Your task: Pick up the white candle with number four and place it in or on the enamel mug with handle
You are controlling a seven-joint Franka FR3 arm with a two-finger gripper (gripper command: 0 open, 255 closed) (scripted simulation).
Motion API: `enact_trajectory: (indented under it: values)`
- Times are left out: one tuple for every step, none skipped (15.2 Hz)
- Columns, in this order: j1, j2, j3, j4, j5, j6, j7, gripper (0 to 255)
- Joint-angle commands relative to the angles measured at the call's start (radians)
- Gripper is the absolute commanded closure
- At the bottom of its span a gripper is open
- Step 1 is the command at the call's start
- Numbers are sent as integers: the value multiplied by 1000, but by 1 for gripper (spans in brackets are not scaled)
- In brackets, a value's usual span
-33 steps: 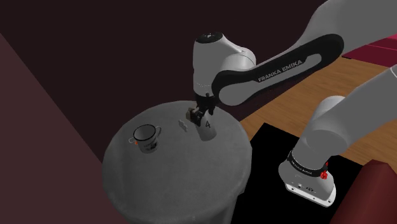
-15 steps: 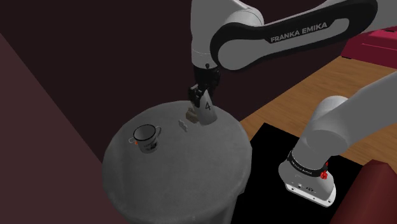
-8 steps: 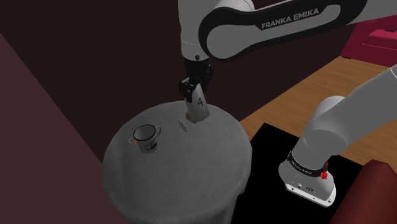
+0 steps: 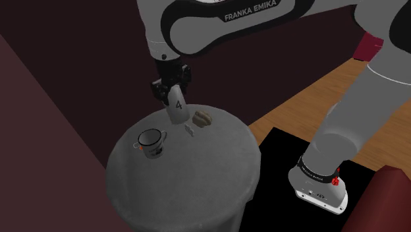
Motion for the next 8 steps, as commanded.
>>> enact_trajectory:
  values:
    - [7,108,32,116,-63,-33,54,255]
    - [18,159,43,173,-94,-53,78,255]
    - [31,211,53,232,-127,-74,101,255]
    - [50,264,60,294,-160,-98,123,255]
    - [72,318,64,360,-194,-125,142,255]
    - [98,373,66,429,-227,-154,159,255]
    - [139,451,65,533,-273,-198,178,255]
    - [140,447,59,516,-269,-183,179,255]
